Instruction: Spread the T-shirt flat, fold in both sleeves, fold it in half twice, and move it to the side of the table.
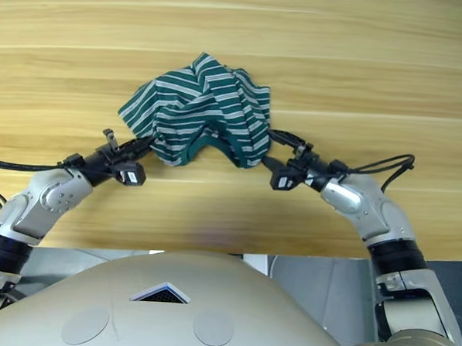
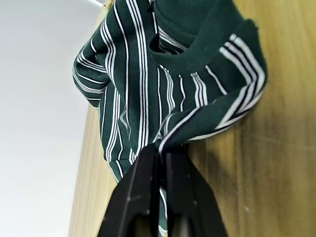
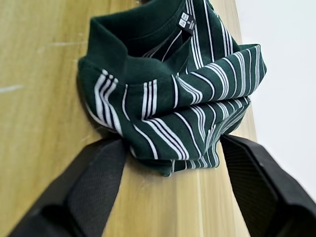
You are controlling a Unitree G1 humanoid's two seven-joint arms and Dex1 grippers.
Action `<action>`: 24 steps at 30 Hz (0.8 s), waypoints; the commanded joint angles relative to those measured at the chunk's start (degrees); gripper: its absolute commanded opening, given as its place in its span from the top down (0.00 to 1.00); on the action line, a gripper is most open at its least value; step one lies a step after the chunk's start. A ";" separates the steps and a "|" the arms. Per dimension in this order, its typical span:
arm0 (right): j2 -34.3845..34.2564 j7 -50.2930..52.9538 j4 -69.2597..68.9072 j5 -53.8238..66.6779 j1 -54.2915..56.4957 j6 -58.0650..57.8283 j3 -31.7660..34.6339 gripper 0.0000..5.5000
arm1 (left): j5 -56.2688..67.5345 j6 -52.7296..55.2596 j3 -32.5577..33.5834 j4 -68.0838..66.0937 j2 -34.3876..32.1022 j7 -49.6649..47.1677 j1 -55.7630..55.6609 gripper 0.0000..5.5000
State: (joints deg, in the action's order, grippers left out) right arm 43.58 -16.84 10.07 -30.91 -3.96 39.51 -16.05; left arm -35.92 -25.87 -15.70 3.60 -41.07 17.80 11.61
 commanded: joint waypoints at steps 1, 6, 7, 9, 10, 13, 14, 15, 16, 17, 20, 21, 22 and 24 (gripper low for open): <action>-0.68 -0.53 2.87 -2.26 -0.32 -0.43 -2.13 0.43 | -1.99 1.35 -1.69 -2.25 0.45 0.38 1.16 1.00; -1.82 1.85 5.05 -2.11 1.39 -0.34 -2.06 0.62 | -1.71 1.58 -1.41 -2.66 0.26 -0.28 1.61 1.00; -1.92 2.25 5.38 -2.03 1.55 -0.21 -1.95 0.65 | -1.71 1.64 -1.31 -2.75 0.21 -0.48 1.75 1.00; -1.62 2.67 5.78 -2.11 2.01 0.07 -1.76 0.73 | -1.80 1.98 -0.95 -2.50 0.18 -1.01 2.48 1.00; -1.19 2.81 5.56 -2.12 1.97 0.21 -1.46 0.78 | -1.85 2.08 -0.82 -2.42 0.20 -1.20 2.69 1.00; -1.44 3.18 6.19 -2.55 2.54 0.28 -1.50 0.86 | -1.92 2.11 -0.73 -2.51 0.37 -1.68 2.80 1.00; -1.71 3.18 6.73 -2.68 2.85 0.38 -1.76 0.90 | -1.95 2.11 -0.74 -2.57 0.44 -1.85 2.81 1.00; -1.89 3.16 7.21 -2.69 3.14 0.54 -1.95 0.92 | -1.96 2.12 -0.73 -2.61 0.49 -1.99 2.85 1.00; -1.96 3.15 7.52 -2.62 3.35 0.68 -2.03 0.95 | -1.97 2.16 -0.69 -2.54 0.52 -2.09 2.99 1.00; -1.97 3.22 7.75 -2.55 3.50 0.80 -2.07 0.97 | -1.98 2.21 -0.65 -2.46 0.53 -2.17 3.11 1.00; -2.04 3.69 8.31 -2.37 3.95 0.86 -1.92 1.00 | -2.00 2.38 -0.26 -2.25 0.51 -2.81 3.42 1.00; -2.07 4.03 8.46 -2.33 4.08 0.94 -1.80 1.00 | -1.97 2.43 -0.09 -2.17 0.46 -3.10 3.44 1.00; -2.08 4.35 8.56 -2.34 4.19 0.99 -1.69 1.00 | -1.92 2.46 0.04 -2.09 0.41 -3.27 3.41 1.00; -2.18 4.50 8.77 -2.30 4.70 1.13 -1.73 1.00 | -1.85 2.55 0.85 -1.56 0.48 -4.26 3.60 1.00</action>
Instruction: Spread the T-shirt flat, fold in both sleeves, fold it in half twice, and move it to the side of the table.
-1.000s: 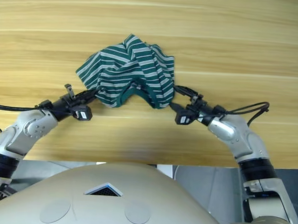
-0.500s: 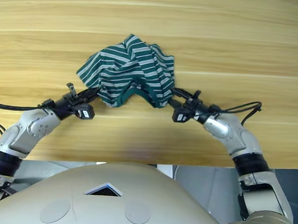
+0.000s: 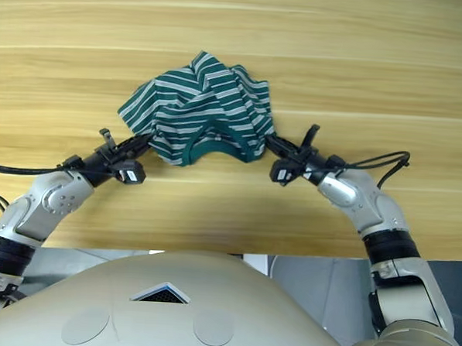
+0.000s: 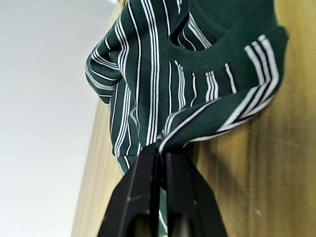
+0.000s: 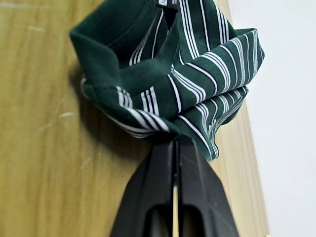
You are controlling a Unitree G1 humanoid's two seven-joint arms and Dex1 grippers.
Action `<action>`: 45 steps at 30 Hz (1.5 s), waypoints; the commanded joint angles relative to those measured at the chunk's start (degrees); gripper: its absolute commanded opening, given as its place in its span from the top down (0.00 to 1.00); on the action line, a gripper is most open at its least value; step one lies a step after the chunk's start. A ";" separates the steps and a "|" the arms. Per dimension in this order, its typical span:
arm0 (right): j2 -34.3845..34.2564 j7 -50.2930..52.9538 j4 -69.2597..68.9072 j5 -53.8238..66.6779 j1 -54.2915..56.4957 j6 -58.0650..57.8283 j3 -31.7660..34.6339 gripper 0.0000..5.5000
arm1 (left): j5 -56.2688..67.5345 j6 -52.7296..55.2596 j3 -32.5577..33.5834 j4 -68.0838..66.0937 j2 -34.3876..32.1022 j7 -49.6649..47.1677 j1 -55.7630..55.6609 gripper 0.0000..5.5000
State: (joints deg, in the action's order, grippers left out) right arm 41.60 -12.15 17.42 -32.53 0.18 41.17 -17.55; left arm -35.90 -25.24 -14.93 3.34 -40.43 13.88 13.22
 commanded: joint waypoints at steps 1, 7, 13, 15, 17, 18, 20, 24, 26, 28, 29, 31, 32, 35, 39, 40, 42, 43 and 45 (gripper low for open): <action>-0.27 -0.13 1.45 -0.25 0.61 -0.26 -0.16 1.00 | -1.63 1.80 0.75 -0.90 -0.08 -1.11 2.04 1.00; -1.98 -0.83 -1.55 10.93 0.09 1.20 3.47 1.00 | 7.27 -1.30 5.22 2.36 2.54 -4.19 2.57 1.00; -4.05 -7.19 -12.97 40.05 -2.30 2.47 8.54 1.00 | 26.69 -11.78 7.62 4.32 7.30 -3.39 2.53 1.00; -4.01 -10.27 -20.17 49.54 -4.53 2.70 9.02 1.00 | 33.10 -15.34 7.33 5.61 8.04 -1.55 2.69 1.00; -3.52 -12.82 -25.48 55.66 -6.97 3.78 10.27 1.00 | 39.27 -18.00 8.34 7.00 7.62 0.31 2.96 1.00; -3.50 -13.97 -28.14 58.61 -7.84 4.23 10.99 1.00 | 42.79 -19.72 8.81 7.70 7.55 1.21 2.85 1.00; -4.27 -16.49 -32.11 63.53 -7.68 4.69 11.44 1.00 | 49.49 -22.98 8.36 9.16 7.29 4.02 1.58 1.00; -8.20 -22.35 -32.29 68.97 -1.77 3.48 10.24 1.00 | 63.58 -24.35 8.51 8.93 8.45 10.52 -5.25 1.00; -12.64 -21.75 -24.20 64.51 5.39 1.57 10.44 1.00 | 66.38 -20.71 10.28 1.37 10.78 12.10 -12.38 1.00; -16.90 -18.07 -13.60 57.65 12.92 -0.30 11.94 1.00 | 65.32 -16.96 12.17 -9.27 13.33 11.94 -20.27 1.00; -18.42 -16.22 -9.11 54.68 15.86 -0.73 12.82 1.00 | 64.13 -15.83 12.71 -13.96 14.42 12.13 -23.47 1.00; -21.22 -11.05 5.79 48.03 25.97 -1.31 14.24 1.00 | 61.26 -14.61 12.75 -26.07 16.92 14.16 -32.14 1.00; -22.55 -8.02 16.40 45.11 33.56 -2.87 14.31 1.00 | 59.20 -13.27 12.43 -33.71 18.19 14.35 -38.34 1.00; -24.33 3.32 40.99 37.77 52.95 -9.30 13.35 1.00 | 51.96 -6.67 12.16 -55.56 19.84 6.72 -57.91 1.00; -22.14 26.28 54.53 30.83 72.31 -16.97 13.61 1.00 | 44.27 -1.07 12.76 -73.07 17.14 -12.24 -80.83 1.00; -20.96 33.30 55.12 29.03 75.97 -16.26 13.92 1.00 | 42.59 -2.18 13.22 -74.26 15.56 -17.15 -85.10 1.00; -19.55 40.43 55.00 26.95 79.88 -12.31 14.95 1.00 | 40.20 -6.82 14.47 -74.52 12.90 -23.40 -89.79 1.00; -19.16 41.23 54.81 26.30 79.95 -10.12 15.20 1.00 | 38.46 -9.39 14.36 -74.20 11.69 -25.17 -90.03 1.00; -18.52 40.73 54.37 24.41 77.38 -6.23 14.42 1.00 | 35.24 -13.11 13.93 -73.95 9.56 -28.02 -87.67 1.00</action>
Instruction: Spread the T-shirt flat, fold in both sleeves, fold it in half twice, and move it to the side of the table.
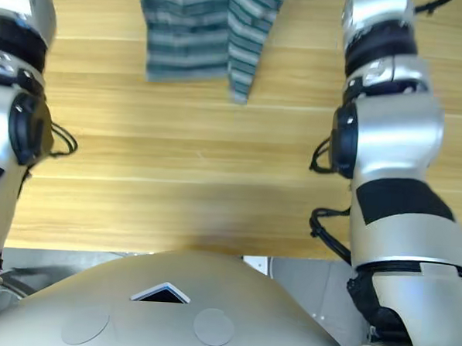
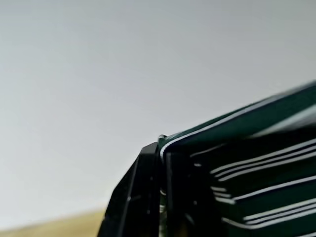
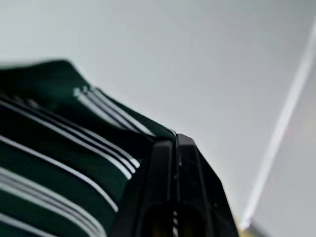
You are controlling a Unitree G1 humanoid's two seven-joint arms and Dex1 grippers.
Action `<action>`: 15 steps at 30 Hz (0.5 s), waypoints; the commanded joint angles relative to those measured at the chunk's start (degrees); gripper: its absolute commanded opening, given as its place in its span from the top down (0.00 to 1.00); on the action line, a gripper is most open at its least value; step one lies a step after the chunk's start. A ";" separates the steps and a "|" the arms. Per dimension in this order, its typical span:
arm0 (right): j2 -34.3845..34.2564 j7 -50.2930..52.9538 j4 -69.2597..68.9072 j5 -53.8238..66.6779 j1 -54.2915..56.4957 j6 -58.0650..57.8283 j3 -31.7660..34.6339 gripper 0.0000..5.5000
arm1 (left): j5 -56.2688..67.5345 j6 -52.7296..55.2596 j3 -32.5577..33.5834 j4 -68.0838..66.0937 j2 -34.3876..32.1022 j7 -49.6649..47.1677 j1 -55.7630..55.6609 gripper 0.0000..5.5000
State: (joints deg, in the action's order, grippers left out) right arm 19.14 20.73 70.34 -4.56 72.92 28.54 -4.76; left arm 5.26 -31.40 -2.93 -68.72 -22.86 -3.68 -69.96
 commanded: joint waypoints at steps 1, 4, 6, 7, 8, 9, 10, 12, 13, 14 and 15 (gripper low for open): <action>4.40 7.13 1.21 -5.46 2.38 8.60 0.42 1.00 | -7.90 -8.59 1.52 -1.88 -9.09 -11.69 -2.19 1.00; 6.00 -1.57 -1.06 -7.18 -8.67 16.31 -1.07 1.00 | -12.67 -14.40 0.43 -0.93 -11.13 -11.97 9.56 1.00; 7.38 -10.49 -6.15 -6.06 -20.02 22.08 -2.26 1.00 | -13.94 -19.04 -0.31 1.79 -11.48 -8.80 21.65 1.00; 8.27 -14.29 -9.78 -5.77 -25.63 24.54 -3.41 1.00 | -14.75 -20.87 -1.26 3.62 -11.50 -6.67 27.20 1.00; 10.57 -20.94 -17.41 -3.88 -34.70 27.31 -6.50 1.00 | -16.64 -23.74 -5.08 6.82 -12.03 -0.99 35.69 1.00; 12.81 -26.71 -24.30 -2.18 -42.33 28.67 -9.07 1.00 | -17.48 -26.49 -8.58 9.97 -12.69 4.86 43.19 1.00; 16.01 -31.57 -30.57 -1.84 -49.75 29.49 -11.89 1.00 | -16.43 -29.59 -13.11 13.56 -13.76 12.07 51.38 1.00; 22.48 -39.20 -40.34 -1.31 -61.21 28.54 -14.93 1.00 | -16.46 -30.28 -18.73 20.29 -16.18 20.82 63.63 1.00; 25.46 -41.72 -44.72 -0.01 -65.27 26.89 -14.62 1.00 | -17.05 -28.53 -19.70 24.19 -17.94 23.08 68.23 1.00; 27.63 -43.60 -48.36 1.66 -68.10 25.24 -13.82 1.00 | -17.56 -26.87 -19.75 27.56 -19.49 24.41 71.21 1.00; 29.55 -44.93 -51.67 3.09 -70.44 23.82 -12.80 1.00 | -16.67 -25.56 -19.42 31.55 -21.19 25.67 73.90 1.00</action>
State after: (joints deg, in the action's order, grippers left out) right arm 40.65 -18.14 30.56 -6.71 9.90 55.71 -18.67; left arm -8.63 -62.42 -18.76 -45.55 -38.23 13.76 -7.13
